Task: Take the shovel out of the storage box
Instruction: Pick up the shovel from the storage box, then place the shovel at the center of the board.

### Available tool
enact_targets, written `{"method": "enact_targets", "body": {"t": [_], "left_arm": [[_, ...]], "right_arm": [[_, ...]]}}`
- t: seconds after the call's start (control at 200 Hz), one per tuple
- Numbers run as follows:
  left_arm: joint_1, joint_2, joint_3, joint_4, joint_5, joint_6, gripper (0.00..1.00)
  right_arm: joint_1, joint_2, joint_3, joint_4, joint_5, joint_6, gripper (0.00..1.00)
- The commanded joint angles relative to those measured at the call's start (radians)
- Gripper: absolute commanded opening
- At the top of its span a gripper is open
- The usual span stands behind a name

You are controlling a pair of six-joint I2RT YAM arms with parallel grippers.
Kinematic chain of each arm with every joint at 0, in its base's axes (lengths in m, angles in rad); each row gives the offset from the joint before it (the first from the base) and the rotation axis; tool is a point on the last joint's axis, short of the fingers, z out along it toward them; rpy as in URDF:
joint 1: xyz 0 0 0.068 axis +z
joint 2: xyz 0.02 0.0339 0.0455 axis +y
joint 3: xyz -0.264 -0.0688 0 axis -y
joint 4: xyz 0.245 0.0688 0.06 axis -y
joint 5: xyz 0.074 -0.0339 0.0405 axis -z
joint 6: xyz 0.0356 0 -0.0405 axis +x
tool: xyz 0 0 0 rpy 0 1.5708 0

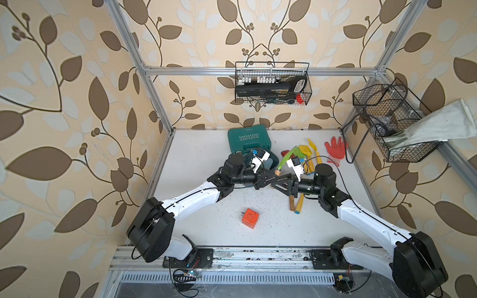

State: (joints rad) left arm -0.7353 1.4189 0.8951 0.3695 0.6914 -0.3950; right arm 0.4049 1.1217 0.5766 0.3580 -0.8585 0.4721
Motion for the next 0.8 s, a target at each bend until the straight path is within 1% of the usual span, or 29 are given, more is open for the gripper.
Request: {"method": "enact_targets", "body": {"t": [0.0, 0.05, 0.235, 0.325, 0.395, 0.44, 0.51, 0.57, 0.62, 0.67, 0.68, 0.72, 0.735, 0.76, 0.795], "left_arm": [[-0.013, -0.052, -0.002, 0.067, 0.039, -0.004, 0.22], [-0.013, -0.052, -0.002, 0.069, 0.041, -0.006, 0.22], [-0.013, -0.053, -0.005, 0.086, 0.046, -0.022, 0.22], [-0.013, -0.050, -0.007, 0.090, 0.045, -0.026, 0.23], [-0.013, -0.047, -0.005, 0.085, 0.042, -0.026, 0.26], [-0.013, -0.049, -0.005, 0.079, 0.031, -0.023, 0.29], [-0.014, -0.053, -0.008, 0.069, 0.014, -0.017, 0.34], [-0.013, -0.058, -0.011, 0.059, 0.000, -0.008, 0.40], [-0.013, -0.064, -0.012, 0.044, -0.015, 0.003, 0.44], [-0.013, -0.070, -0.008, 0.020, -0.035, 0.017, 0.50], [-0.014, -0.072, -0.008, 0.014, -0.041, 0.021, 0.54], [-0.012, -0.079, -0.008, -0.009, -0.064, 0.031, 0.76], [-0.012, -0.082, -0.006, -0.019, -0.072, 0.036, 0.81], [-0.013, -0.086, -0.003, -0.042, -0.090, 0.047, 0.86], [-0.013, -0.091, 0.004, -0.077, -0.111, 0.064, 0.87]], "right_arm": [[0.005, 0.010, -0.011, 0.004, -0.025, -0.018, 0.37], [0.005, 0.013, -0.010, 0.005, -0.031, -0.018, 0.35], [0.005, 0.005, -0.015, 0.015, -0.024, -0.019, 0.33], [0.005, -0.005, -0.020, 0.015, -0.011, -0.021, 0.28], [0.005, -0.011, -0.020, 0.009, -0.006, -0.024, 0.25], [0.005, -0.015, -0.021, 0.003, 0.002, -0.027, 0.24], [0.005, -0.017, -0.021, -0.005, 0.010, -0.028, 0.20], [0.005, -0.019, -0.018, -0.011, 0.015, -0.029, 0.18], [0.005, -0.021, -0.017, -0.022, 0.023, -0.030, 0.13], [0.005, -0.023, -0.014, -0.038, 0.036, -0.032, 0.11], [0.005, -0.025, -0.013, -0.042, 0.038, -0.033, 0.11], [0.005, -0.026, -0.009, -0.061, 0.050, -0.040, 0.11], [0.005, -0.028, -0.006, -0.071, 0.056, -0.043, 0.11], [0.005, -0.030, -0.003, -0.090, 0.068, -0.050, 0.11], [0.005, -0.036, 0.006, -0.129, 0.095, -0.063, 0.11]]}}
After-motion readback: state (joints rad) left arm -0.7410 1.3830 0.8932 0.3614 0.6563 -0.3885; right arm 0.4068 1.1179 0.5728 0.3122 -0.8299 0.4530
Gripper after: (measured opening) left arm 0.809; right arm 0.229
